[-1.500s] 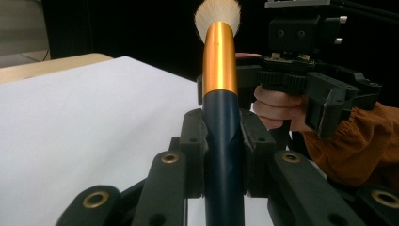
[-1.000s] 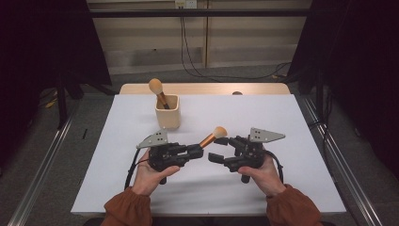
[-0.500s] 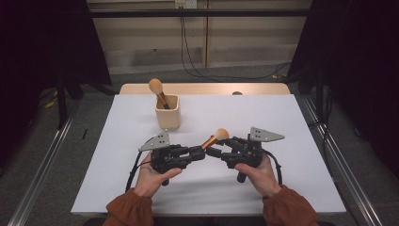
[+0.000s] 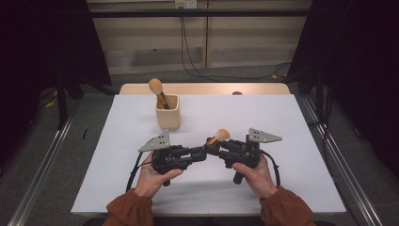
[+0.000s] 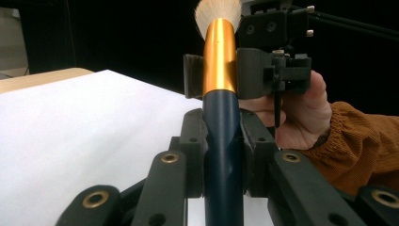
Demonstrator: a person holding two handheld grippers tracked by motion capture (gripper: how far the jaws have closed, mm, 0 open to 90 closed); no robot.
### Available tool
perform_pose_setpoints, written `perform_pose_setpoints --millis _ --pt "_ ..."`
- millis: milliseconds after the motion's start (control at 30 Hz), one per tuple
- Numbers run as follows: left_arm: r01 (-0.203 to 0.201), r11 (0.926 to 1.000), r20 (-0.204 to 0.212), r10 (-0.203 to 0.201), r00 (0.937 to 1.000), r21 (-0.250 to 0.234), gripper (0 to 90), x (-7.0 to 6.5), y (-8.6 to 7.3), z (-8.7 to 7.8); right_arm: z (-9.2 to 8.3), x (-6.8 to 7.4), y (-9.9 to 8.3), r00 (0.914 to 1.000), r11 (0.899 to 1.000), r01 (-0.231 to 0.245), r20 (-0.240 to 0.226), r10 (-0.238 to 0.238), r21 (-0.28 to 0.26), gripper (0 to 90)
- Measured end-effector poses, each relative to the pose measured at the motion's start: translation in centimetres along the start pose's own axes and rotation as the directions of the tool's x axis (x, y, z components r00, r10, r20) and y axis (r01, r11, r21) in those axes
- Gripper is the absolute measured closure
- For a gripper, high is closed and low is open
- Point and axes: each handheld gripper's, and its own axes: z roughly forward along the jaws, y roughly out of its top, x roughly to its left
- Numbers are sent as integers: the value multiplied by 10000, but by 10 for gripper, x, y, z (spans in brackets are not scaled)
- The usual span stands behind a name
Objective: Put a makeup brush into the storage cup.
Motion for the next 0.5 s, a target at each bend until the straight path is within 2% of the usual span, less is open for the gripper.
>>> perform_pose_setpoints --millis 267,367,500 --pt "-15 10000 73 15 10000 17 741 1 -1 1 0 -3 -1 9991 9994 -339 -251 338 -57 689" --pt "27 10000 35 -27 10000 93 720 2 -1 1 0 -4 -2 9969 9980 -623 -491 616 -135 723" --pt "89 9999 -54 -89 9999 125 707 2 -1 1 0 -3 -2 9974 9984 -548 -471 542 -129 729"
